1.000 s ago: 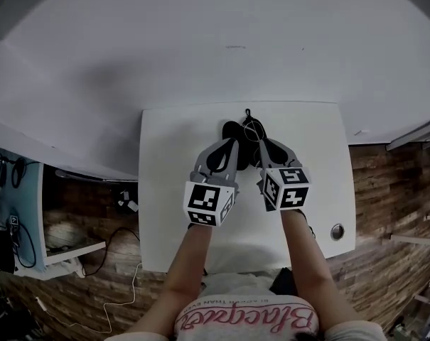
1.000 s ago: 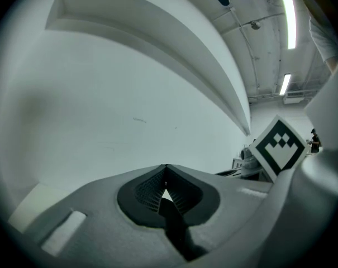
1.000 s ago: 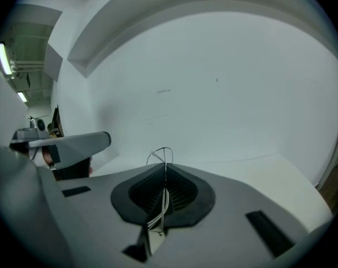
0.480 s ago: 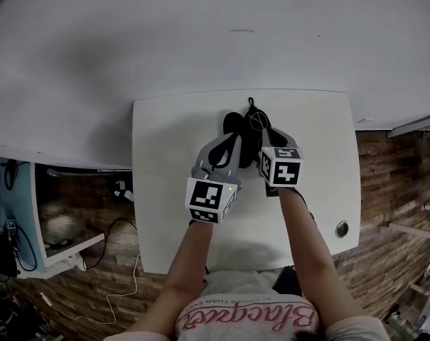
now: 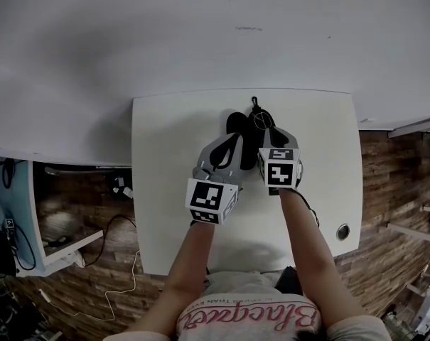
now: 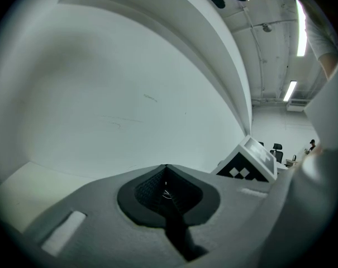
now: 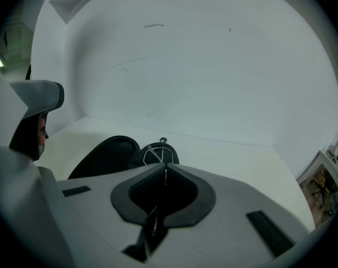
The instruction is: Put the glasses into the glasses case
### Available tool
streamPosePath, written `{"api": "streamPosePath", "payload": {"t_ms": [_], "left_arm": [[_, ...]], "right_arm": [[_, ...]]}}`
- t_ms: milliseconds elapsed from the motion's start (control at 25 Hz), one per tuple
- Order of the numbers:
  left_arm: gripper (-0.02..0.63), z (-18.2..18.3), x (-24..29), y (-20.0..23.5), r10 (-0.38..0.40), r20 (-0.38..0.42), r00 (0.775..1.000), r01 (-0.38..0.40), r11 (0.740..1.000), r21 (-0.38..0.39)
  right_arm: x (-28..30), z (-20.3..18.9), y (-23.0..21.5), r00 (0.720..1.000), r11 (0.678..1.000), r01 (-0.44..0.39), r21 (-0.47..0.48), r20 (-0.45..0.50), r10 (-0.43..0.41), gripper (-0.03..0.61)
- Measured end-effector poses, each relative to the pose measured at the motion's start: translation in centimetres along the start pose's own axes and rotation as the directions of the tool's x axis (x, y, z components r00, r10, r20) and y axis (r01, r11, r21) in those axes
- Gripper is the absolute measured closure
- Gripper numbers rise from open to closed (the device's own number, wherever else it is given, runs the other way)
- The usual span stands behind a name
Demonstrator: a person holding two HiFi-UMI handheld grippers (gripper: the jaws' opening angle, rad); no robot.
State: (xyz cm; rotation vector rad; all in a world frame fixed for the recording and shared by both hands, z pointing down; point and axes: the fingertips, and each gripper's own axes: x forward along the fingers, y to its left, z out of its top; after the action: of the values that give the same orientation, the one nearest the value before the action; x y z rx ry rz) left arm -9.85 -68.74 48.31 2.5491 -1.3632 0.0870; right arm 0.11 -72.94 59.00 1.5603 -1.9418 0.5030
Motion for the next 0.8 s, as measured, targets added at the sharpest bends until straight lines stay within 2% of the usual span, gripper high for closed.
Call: {"api": "streamPosePath", "payload": {"t_ms": [400, 640, 800], "left_arm": [[0.609, 0.6, -1.3, 0.0, 0.027, -0.004, 1.0, -0.027, 0.999, 0.027], [0.609, 1.9, -3.3, -1.9, 0.05, 0.016, 0.999, -0.051, 0.996, 0.068], [0.609, 2.2, -5.0, -3.4, 0.058, 0.032, 0.998, -0.06, 0.996, 0.068]], "right_arm": [[-1.9, 0.7, 0.6, 0.998, 1.0, -0.03, -0.003, 0.056, 0.03, 0.546], [-5.7, 0.9, 0.6, 0.992, 0.998, -0.064, 0.028, 0.111, 0.061, 0.545], [-9.0, 1.3, 1.1, 0.978, 0.994, -0.105, 0.013, 0.182, 0.101, 0.566]]}}
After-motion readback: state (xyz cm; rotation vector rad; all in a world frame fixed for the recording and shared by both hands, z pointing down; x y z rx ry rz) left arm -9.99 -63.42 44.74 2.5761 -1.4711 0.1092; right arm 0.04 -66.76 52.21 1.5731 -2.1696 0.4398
